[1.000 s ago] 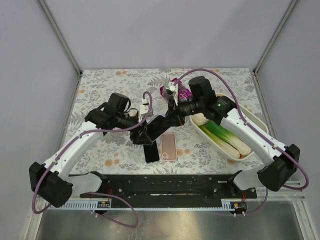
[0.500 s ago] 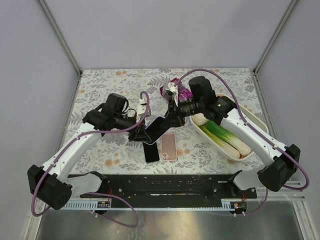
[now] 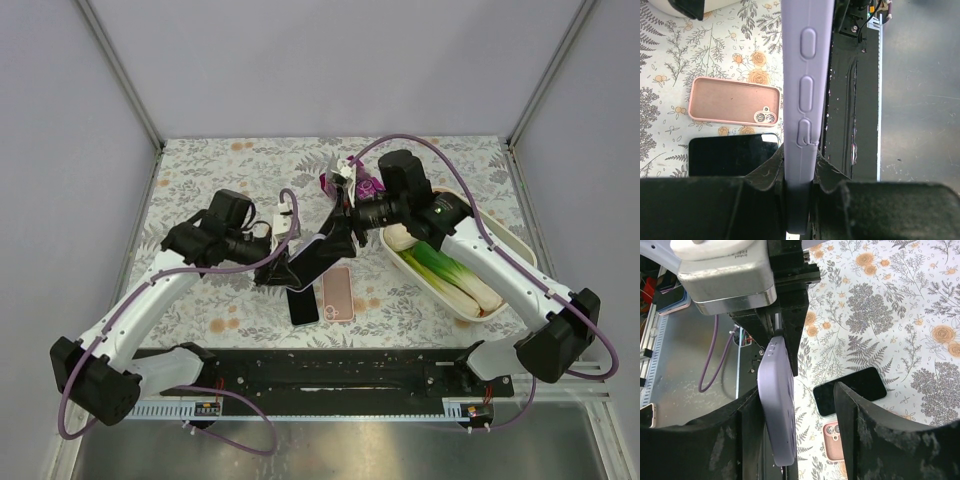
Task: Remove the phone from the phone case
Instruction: Adjust the phone, then remove the phone case from the phone.
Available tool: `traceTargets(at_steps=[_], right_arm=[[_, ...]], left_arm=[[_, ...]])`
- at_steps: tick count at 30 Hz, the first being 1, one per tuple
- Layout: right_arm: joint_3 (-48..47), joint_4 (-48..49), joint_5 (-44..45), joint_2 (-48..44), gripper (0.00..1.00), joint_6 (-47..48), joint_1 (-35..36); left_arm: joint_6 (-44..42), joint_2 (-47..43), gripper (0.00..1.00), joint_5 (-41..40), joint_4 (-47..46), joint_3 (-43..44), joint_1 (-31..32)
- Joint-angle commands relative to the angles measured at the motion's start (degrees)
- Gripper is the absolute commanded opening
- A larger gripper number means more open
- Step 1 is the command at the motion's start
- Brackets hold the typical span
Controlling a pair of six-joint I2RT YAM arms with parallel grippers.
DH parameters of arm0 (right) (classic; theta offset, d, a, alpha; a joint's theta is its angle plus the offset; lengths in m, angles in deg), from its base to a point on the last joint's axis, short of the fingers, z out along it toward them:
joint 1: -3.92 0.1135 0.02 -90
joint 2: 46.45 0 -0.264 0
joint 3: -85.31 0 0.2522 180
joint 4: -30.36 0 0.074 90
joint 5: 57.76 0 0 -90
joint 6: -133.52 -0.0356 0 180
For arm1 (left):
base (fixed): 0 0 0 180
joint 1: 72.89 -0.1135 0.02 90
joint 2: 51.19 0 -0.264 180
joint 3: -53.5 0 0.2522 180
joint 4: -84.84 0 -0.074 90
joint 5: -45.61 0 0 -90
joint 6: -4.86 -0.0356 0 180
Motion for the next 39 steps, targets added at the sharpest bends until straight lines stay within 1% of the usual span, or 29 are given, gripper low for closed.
traceTargets(at_steps=[1, 8, 10, 13, 19, 20, 21, 22, 33, 39], right_arm=[[-3.64, 2.71, -1.02, 0.15, 0.63, -2.17, 0.06], [-4.78, 6.66, -5.59, 2.43, 0.59, -8.76, 0.15], [-4.96, 7.27, -6.12, 2.87, 0.55, -9.73, 0.15], [-4.52, 8.15, -6.82, 3.23, 0.46, -10.87, 0.15], [-3.38, 9.74, -8.14, 4.02, 0.1, -13.42, 0.15], [-3.38, 9.82, -8.23, 4.19, 0.05, -13.77, 0.15], [-3.2, 10.09, -8.23, 4.28, 0.01, -14.38, 0.15], [-2.94, 10.52, -8.23, 4.37, 0.0, -15.0, 0.15], [0.66, 14.92, -7.7, 7.44, 0.0, -23.44, 0.06], [2.07, 16.85, -6.91, 9.03, 0.0, -26.16, 0.06]], left_arm=[[-1.69, -2.59, 0.0, 0.85, -1.71, 0.63, 0.18], [-1.6, -2.32, 0.0, -0.47, -1.71, 0.18, 0.71], [-1.16, -2.06, 0.0, -0.56, -2.15, 0.19, 0.8], [-0.64, -2.32, 0.0, -0.56, -2.85, 0.36, 0.88], [-0.9, -3.02, 0.0, -3.63, -3.73, -0.51, 1.94], [-0.9, -3.38, 0.0, -4.86, -4.17, -1.04, 2.2], [-0.9, -3.81, 0.0, -6.09, -4.78, -1.48, 2.55], [-0.9, -4.17, 0.0, -7.66, -5.31, -2.01, 3.16], [-3.18, -6.45, 0.0, -27.35, -9.44, -3.5, 9.23], [-2.66, -7.16, 0.0, -34.56, -11.37, -3.77, 11.6]])
